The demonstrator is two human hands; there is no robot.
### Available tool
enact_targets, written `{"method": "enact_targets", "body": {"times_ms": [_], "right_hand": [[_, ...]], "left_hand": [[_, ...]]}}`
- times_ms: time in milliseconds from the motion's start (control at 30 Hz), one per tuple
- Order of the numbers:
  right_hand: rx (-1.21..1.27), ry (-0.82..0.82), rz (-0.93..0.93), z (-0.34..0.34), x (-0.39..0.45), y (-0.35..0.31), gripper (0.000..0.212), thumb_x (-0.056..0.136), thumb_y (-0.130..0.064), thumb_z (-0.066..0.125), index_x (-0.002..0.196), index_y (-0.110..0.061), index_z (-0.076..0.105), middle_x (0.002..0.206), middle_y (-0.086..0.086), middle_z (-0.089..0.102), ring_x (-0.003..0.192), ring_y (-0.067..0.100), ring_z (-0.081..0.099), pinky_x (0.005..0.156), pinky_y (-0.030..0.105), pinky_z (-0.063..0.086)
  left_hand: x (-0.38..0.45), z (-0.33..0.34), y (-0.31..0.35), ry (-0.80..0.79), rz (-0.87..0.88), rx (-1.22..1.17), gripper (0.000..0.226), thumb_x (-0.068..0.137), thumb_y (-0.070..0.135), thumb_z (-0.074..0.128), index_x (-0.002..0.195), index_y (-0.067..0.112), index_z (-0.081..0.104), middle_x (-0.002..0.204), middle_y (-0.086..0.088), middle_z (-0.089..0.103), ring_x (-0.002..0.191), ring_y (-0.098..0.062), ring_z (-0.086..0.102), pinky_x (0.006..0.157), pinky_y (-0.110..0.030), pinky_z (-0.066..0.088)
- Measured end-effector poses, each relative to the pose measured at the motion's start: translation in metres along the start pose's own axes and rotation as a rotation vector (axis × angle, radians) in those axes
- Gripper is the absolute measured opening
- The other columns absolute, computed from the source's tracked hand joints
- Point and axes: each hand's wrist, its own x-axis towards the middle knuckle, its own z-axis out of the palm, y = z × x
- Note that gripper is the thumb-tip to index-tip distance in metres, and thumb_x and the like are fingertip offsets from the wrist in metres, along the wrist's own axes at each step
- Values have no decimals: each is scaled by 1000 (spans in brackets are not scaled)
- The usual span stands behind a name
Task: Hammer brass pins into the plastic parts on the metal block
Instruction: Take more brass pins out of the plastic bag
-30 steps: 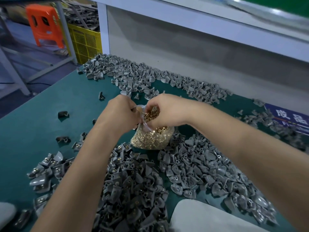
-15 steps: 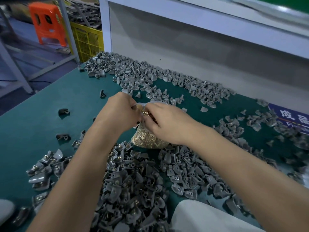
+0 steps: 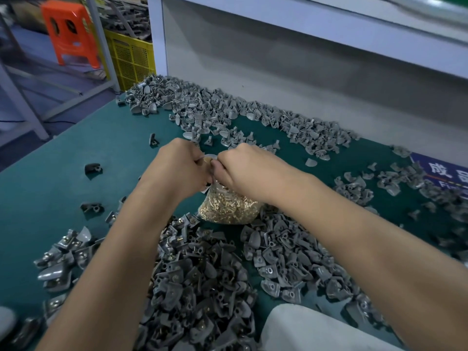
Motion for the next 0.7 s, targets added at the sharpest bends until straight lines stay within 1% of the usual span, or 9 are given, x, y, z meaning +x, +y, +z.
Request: {"method": "enact_targets", "body": {"times_ms": [100,200,233,333,433,500,600,667,700], "right_hand": [[57,-81,16,-6,4,2,45,109,-33,38,67,-18,47,60,1,51,48,16,47,44,29,27],[95,-113,12,-10,3,3,45,110,-31,39,67,-19,47,59,-1,49,45,14,42,43,27,27],[113,-120,14,-11,3,3,45,110,-30,38,66,-19,46,59,-1,49,46,14,42,43,28,28],[179,-140,21,-14,2,4,47,110,-29,37,66,-17,47,60,2,49,50,19,41,49,31,34],[234,-171,45,-18,2,5,46,109,-30,39,66,-16,48,59,1,46,51,19,38,51,31,32],[246,-209,59,-23,5,5,45,109,-31,40,67,-15,49,59,1,46,51,18,38,50,30,31],[224,-239,68,-32,12,5,47,109,-34,42,67,-14,52,56,-1,44,47,15,37,41,24,31],[193,-229,61,-34,14,3,48,108,-34,43,65,-14,53,54,-1,45,44,14,38,34,18,27],[187,-222,61,-33,14,2,48,108,-34,44,65,-15,53,54,-1,46,43,14,38,33,17,26]], "left_hand": [[0,-1,0,-5,2,-5,32,98,16,57,72,11,75,72,-6,76,77,-31,75,78,-51,62],[1,-3,-1,3,18,-36,32,99,17,57,73,17,76,70,-1,76,69,-17,75,78,-44,63],[1,-4,-1,7,29,-40,31,99,17,57,74,17,76,70,0,76,67,-15,75,78,-43,63],[0,-6,0,9,45,-63,31,100,17,57,76,17,76,70,2,76,67,-12,74,79,-42,63],[-2,-8,3,28,57,-98,30,101,17,58,77,15,77,68,4,75,64,-9,74,79,-39,63],[-3,-9,5,65,84,-121,30,100,19,60,77,14,77,68,1,75,65,-11,74,79,-41,64],[-6,-12,7,86,98,-143,26,100,22,61,79,17,78,68,-2,75,66,-14,75,79,-45,63],[-6,-12,7,89,92,-147,25,100,21,61,82,16,78,68,-2,75,66,-14,75,79,-44,63],[-6,-11,6,90,90,-151,25,100,20,61,83,15,78,67,-2,75,65,-13,74,80,-43,63]]}}
